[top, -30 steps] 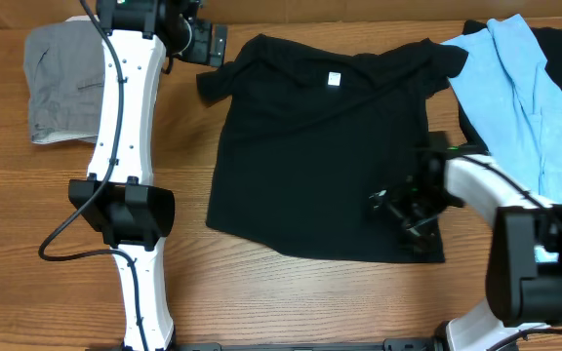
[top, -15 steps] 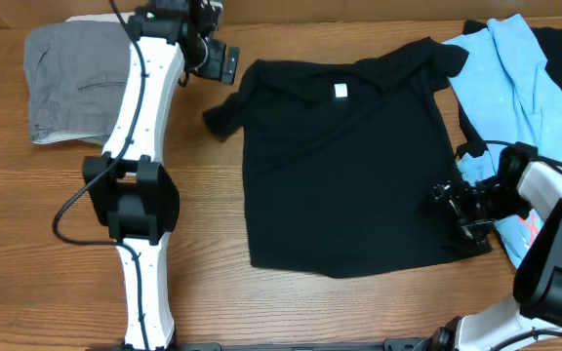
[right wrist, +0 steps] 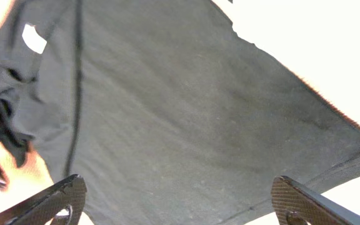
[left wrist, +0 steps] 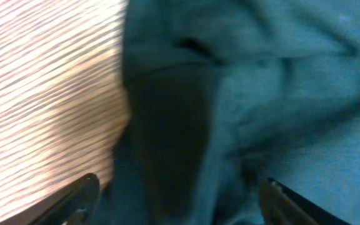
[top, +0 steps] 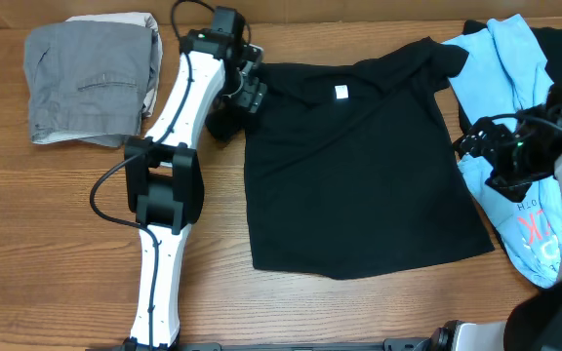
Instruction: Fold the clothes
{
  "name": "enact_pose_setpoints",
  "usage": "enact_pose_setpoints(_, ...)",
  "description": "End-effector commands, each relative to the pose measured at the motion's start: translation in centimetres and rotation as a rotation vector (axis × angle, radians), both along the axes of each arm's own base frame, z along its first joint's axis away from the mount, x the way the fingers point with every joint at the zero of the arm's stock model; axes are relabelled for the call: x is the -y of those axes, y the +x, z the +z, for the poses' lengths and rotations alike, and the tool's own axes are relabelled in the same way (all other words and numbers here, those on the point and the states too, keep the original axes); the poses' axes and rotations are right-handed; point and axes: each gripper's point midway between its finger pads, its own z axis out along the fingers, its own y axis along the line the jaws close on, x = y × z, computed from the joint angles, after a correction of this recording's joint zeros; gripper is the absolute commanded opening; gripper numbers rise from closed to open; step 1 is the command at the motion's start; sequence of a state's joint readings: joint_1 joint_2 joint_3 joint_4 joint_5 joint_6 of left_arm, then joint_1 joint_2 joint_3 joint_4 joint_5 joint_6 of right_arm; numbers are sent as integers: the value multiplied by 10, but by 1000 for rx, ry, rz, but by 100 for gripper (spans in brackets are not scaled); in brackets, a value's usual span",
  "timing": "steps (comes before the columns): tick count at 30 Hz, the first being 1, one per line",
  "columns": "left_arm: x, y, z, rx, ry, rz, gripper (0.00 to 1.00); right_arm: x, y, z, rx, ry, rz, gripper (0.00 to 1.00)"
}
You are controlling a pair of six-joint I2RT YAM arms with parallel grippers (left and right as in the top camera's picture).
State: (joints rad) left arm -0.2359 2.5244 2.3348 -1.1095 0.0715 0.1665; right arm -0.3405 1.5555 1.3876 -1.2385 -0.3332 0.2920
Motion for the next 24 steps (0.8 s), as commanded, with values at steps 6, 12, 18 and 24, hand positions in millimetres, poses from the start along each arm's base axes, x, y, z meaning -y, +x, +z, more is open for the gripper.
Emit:
enact_pose_setpoints(6,-26,2,-21,-31,62,35,62,2,-5,7,13,-43,49,87)
enact_pose_setpoints(12,-24,1,-21,-37,48,53,8,-6,-6,6,3,-40,72,75)
enact_pose_setpoints(18,-22,-14,-13,-92,36,46,4,-27,-4,6,3,-39,138,69)
enact_pose_setpoints(24,-53,-28,65,-95,81,150,4,-48,-13,4,-39,-30,201,61)
